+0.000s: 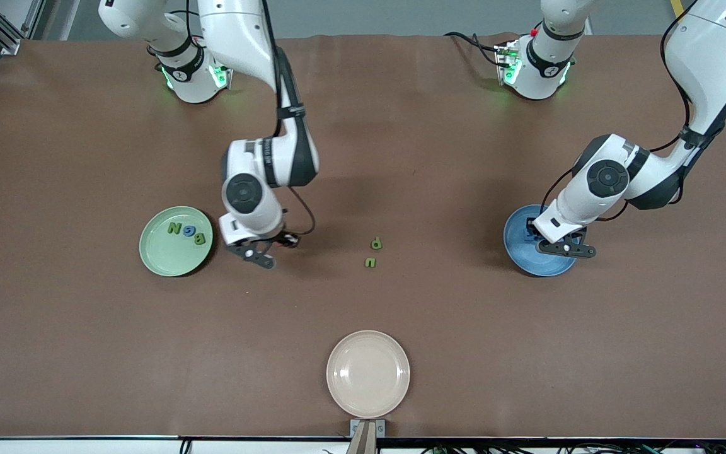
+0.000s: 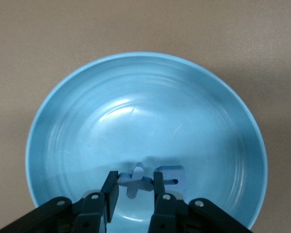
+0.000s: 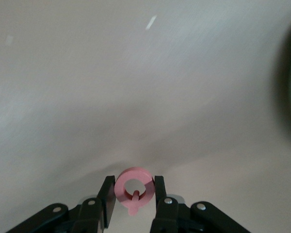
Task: Sort upper and lower case letters into plates
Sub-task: 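Carry the pink Q to the green plate while the left gripper drops x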
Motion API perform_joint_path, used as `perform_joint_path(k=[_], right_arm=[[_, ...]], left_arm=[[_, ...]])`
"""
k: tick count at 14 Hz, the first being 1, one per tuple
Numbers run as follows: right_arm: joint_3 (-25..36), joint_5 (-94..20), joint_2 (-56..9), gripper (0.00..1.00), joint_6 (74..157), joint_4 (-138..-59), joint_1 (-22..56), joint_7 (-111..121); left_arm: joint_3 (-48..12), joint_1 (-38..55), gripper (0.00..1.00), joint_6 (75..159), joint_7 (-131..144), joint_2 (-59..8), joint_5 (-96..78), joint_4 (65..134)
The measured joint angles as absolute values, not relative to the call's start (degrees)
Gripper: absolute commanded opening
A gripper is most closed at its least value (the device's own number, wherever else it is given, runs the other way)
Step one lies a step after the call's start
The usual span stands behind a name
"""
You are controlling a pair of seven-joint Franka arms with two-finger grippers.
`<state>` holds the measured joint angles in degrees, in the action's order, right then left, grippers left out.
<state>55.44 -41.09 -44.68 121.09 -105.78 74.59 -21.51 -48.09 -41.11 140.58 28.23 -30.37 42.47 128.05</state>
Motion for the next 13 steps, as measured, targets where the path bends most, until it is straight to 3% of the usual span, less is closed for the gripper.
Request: perform_joint_path(k=[2, 4, 6, 7, 10, 13], right_arm=[[60.38, -41.19, -44.59, 0.00, 120.67, -108.92, 74.64, -10.47], [63.39, -41.49, -44.53, 0.00, 120.94, -112.24, 74.14, -1.86], [64.02, -43.60, -44.51, 0.00, 121.77, -114.75, 72.77, 5.00], [64.02, -45.49, -44.53, 0.00, 122.23, -115.95, 71.82, 8.99], [64.04, -49.76, -44.57, 0.00, 123.26, -118.82, 67.63, 20.58], [63.96, -51.28, -44.57, 0.00, 124.63, -120.11, 64.58, 26.79]], left_arm=[[-47.76, -41.09, 0.16, 140.88, 28.23, -31.51, 43.41, 128.07], [-47.60, -41.46, 0.27, 141.50, 28.24, -31.87, 44.80, 127.89], [-47.50, -41.64, 0.52, 141.55, 28.29, -31.87, 45.05, 127.80], [-47.42, -41.69, 0.71, 141.54, 28.49, -31.87, 45.11, 127.77], [-47.21, -41.89, 1.00, 141.53, 29.18, -31.84, 45.40, 127.62], [-48.26, -41.94, 1.00, 141.57, 31.25, -31.76, 45.27, 127.50]])
